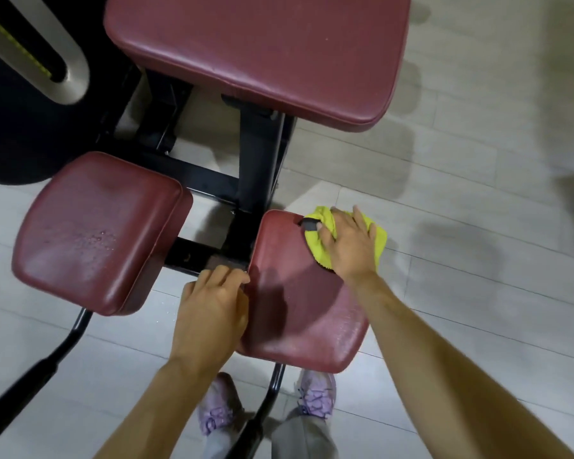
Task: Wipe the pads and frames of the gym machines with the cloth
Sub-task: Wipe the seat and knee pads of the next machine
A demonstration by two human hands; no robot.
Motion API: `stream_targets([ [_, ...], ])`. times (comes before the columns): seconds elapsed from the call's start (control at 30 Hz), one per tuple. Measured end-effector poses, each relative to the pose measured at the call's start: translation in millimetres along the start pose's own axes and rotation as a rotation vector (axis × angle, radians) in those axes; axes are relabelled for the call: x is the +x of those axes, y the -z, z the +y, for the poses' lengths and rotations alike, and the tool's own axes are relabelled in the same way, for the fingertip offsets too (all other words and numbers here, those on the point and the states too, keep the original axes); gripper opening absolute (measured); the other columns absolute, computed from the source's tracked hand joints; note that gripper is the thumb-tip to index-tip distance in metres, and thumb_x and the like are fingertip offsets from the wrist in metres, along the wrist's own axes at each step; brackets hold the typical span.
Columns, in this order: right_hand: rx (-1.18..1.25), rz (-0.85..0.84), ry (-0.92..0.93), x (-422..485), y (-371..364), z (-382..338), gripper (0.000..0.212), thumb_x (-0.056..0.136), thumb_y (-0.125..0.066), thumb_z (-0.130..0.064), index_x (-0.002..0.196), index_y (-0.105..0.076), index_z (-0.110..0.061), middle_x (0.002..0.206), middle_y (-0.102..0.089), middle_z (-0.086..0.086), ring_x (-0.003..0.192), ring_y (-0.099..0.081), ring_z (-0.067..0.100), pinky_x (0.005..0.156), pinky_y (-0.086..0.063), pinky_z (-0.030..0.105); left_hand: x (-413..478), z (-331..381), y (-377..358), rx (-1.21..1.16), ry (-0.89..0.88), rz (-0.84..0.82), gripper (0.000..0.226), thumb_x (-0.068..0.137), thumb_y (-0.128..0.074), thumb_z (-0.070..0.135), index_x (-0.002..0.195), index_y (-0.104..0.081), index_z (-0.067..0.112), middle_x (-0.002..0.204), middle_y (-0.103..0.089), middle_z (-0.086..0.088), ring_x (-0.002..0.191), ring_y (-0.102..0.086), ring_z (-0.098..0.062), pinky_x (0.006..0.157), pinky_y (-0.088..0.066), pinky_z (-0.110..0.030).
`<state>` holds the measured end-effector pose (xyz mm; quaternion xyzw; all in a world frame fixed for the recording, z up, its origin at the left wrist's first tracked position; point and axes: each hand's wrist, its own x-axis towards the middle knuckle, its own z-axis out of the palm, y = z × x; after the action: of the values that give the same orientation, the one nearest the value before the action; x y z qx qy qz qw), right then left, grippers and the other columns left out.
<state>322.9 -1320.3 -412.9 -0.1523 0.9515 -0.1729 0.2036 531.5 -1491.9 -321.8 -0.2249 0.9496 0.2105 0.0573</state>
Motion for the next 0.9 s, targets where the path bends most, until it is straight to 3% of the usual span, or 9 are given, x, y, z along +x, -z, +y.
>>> stream_targets([
  [0.07, -0.069, -0.001, 0.06, -0.7, 3.5, 4.1, 0.053, 0.105, -0.039, -0.05, 0.143, -0.051, -0.015, 0.15, -0.054, 0.004, 0.156, -0.023, 0.028, 0.12, -0.021, 0.056, -3.9, -3.0, -2.7, 0.0, 0.019, -0.014, 0.021, 0.09, -0.053, 0.016, 0.106, -0.066, 0.024, 0.1, -0.064, 0.005, 0.091, -0.06, -0.024, 0.078, -0.05, -0.044],
  [0.17, -0.178, 0.106, 0.187, -48.8, -3.2, 16.2, 0.052, 0.104, -0.034, -0.043, 0.14, -0.053, -0.01, 0.159, -0.044, 0.006, 0.155, -0.024, 0.037, 0.12, -0.028, 0.062, -13.0, -2.9, -7.4, 0.007, 0.026, -0.036, 0.024, 0.088, -0.062, 0.008, 0.107, -0.067, 0.022, 0.101, -0.066, 0.002, 0.091, -0.062, -0.026, 0.078, -0.052, -0.045],
  [0.33, -0.249, 0.139, 0.366, -179.0, -49.1, 28.1, 0.046, 0.098, -0.053, -0.037, 0.136, -0.059, -0.012, 0.166, -0.032, 0.008, 0.154, -0.021, 0.044, 0.118, -0.026, 0.068, -27.9, 2.7, -15.3, -0.014, 0.015, -0.038, 0.027, 0.082, -0.071, 0.0, 0.101, -0.068, 0.018, 0.096, -0.068, 0.0, 0.084, -0.062, -0.027, 0.073, -0.052, -0.042],
  [0.4, -0.281, 0.112, 0.399, -226.5, -75.2, 35.0, 0.05, 0.09, -0.069, -0.022, 0.137, -0.059, -0.012, 0.168, -0.028, 0.008, 0.154, -0.022, 0.044, 0.118, -0.023, 0.068, -29.9, 3.1, -18.1, -0.03, 0.027, -0.042, 0.027, 0.081, -0.071, -0.001, 0.1, -0.068, 0.018, 0.093, -0.068, 0.0, 0.082, -0.062, -0.026, 0.072, -0.052, -0.042],
  [0.47, -0.308, 0.101, 0.42, -246.4, -85.0, 38.8, 0.048, 0.084, -0.063, -0.008, 0.133, -0.065, -0.011, 0.169, -0.027, 0.007, 0.155, -0.021, 0.041, 0.117, -0.026, 0.067, -30.4, 4.5, -19.3, -0.048, 0.039, -0.028, 0.028, 0.08, -0.072, -0.002, 0.1, -0.068, 0.018, 0.093, -0.068, 0.001, 0.082, -0.062, -0.025, 0.072, -0.052, -0.042],
  [0.57, -0.295, 0.105, 0.442, -215.6, -67.6, 30.2, 0.052, 0.086, -0.049, -0.005, 0.134, -0.065, -0.016, 0.168, -0.03, 0.003, 0.156, -0.022, 0.035, 0.115, -0.03, 0.067, -26.8, 4.1, -18.7, -0.058, 0.047, -0.001, 0.031, 0.078, -0.073, -0.003, 0.1, -0.069, 0.018, 0.092, -0.068, 0.002, 0.082, -0.061, -0.025, 0.071, -0.05, -0.041],
  [0.7, -0.278, 0.087, 0.394, -117.0, -35.2, -7.8, 0.054, 0.093, -0.067, -0.027, 0.145, -0.053, -0.024, 0.171, -0.021, -0.006, 0.159, -0.014, 0.026, 0.123, -0.024, 0.061, -21.2, 1.3, -16.6, -0.046, 0.034, 0.005, 0.033, 0.077, -0.074, -0.002, 0.101, -0.069, 0.02, 0.092, -0.07, 0.004, 0.085, -0.064, -0.025, 0.072, -0.049, -0.04],
  [0.9, -0.058, 0.079, 0.143, 5.3, -22.5, -63.7, 0.048, 0.105, -0.053, -0.033, 0.149, -0.043, -0.016, 0.157, -0.048, 0.006, 0.155, -0.028, 0.027, 0.127, -0.018, 0.052, -16.5, -11.9, -16.6, -0.026, 0.054, 0.023, 0.038, 0.074, -0.073, -0.003, 0.103, -0.069, 0.02, 0.089, -0.071, 0.004, 0.085, -0.066, -0.026, 0.072, -0.05, -0.041],
])
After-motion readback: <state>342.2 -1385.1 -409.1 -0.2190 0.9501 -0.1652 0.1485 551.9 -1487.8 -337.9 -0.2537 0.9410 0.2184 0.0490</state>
